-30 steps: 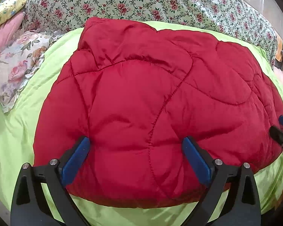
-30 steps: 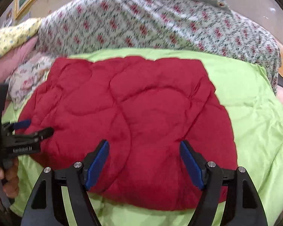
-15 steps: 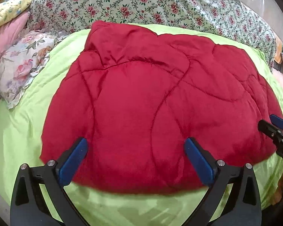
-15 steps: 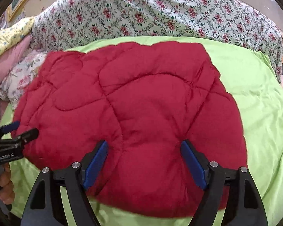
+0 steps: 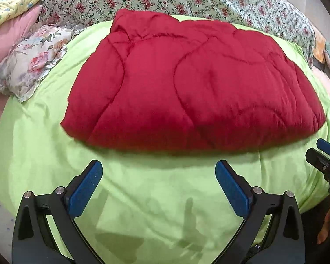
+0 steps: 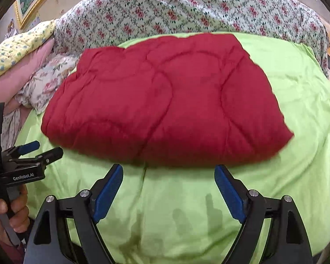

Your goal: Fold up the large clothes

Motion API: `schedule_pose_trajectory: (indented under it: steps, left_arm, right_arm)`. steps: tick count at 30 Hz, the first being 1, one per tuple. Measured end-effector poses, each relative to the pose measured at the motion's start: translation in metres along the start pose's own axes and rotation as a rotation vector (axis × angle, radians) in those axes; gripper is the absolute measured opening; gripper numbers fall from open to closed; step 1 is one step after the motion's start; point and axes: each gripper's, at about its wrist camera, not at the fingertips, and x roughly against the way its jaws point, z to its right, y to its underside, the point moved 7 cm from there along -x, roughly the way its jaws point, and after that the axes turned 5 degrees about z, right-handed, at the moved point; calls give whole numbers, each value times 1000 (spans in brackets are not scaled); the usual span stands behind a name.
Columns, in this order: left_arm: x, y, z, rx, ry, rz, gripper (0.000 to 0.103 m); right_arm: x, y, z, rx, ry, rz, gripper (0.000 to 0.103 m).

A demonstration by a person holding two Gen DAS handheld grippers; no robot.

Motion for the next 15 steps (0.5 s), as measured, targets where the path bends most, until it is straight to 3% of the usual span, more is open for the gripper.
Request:
schedule_pose_trajectory:
  steps: [5,9,15]
  left_arm:
    - [11,9,0,-2,11,-13,103]
    - [35,-5,1,-16,25,27,103]
    - [66,-27,0,-35,13,82,103]
  right_arm:
    - [7,10,-2,-12,2,-46,91]
    - [19,7,-13,18,-14,-61,92]
    - [50,-14,-27,81,-2,1,100]
